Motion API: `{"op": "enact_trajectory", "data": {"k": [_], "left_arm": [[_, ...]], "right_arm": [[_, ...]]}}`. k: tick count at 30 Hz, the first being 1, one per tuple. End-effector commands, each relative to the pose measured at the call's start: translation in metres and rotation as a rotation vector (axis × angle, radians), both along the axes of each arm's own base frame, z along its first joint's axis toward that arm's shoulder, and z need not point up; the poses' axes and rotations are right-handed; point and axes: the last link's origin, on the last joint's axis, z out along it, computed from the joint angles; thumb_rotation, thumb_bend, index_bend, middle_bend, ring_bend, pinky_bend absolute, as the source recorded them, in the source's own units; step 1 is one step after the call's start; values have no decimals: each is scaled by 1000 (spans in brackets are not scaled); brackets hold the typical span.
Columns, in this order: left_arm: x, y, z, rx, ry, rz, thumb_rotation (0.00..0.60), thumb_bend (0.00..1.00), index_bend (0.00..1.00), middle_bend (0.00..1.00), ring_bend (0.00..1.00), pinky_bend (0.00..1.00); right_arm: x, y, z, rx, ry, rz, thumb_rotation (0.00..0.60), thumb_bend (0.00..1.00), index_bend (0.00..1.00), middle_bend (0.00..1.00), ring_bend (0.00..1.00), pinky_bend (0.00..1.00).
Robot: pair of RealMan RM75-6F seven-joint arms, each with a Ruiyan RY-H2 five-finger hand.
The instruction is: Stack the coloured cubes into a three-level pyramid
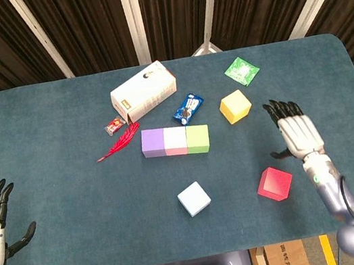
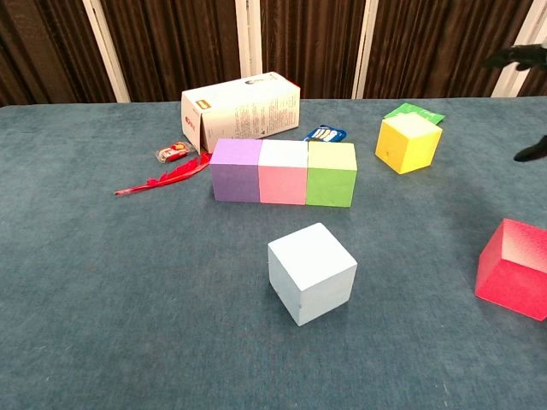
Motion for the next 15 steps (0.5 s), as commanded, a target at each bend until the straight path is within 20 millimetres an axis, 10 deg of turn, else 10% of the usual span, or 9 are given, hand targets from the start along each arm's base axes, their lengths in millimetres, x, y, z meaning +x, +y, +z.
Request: {"op": "enact_trajectory", "data": {"k": [1, 15], "left_arm": [[2, 1, -3, -2, -68, -11, 600, 342, 45, 10, 0, 0], [-1, 3, -15, 35, -19, 24, 600, 343, 38, 14, 0, 0]], "right_arm": [[5, -44, 9, 15, 30, 51, 600, 100, 0, 0, 0, 0], [-8, -119, 5, 87, 187, 126, 600, 100, 0, 0, 0, 0]]}}
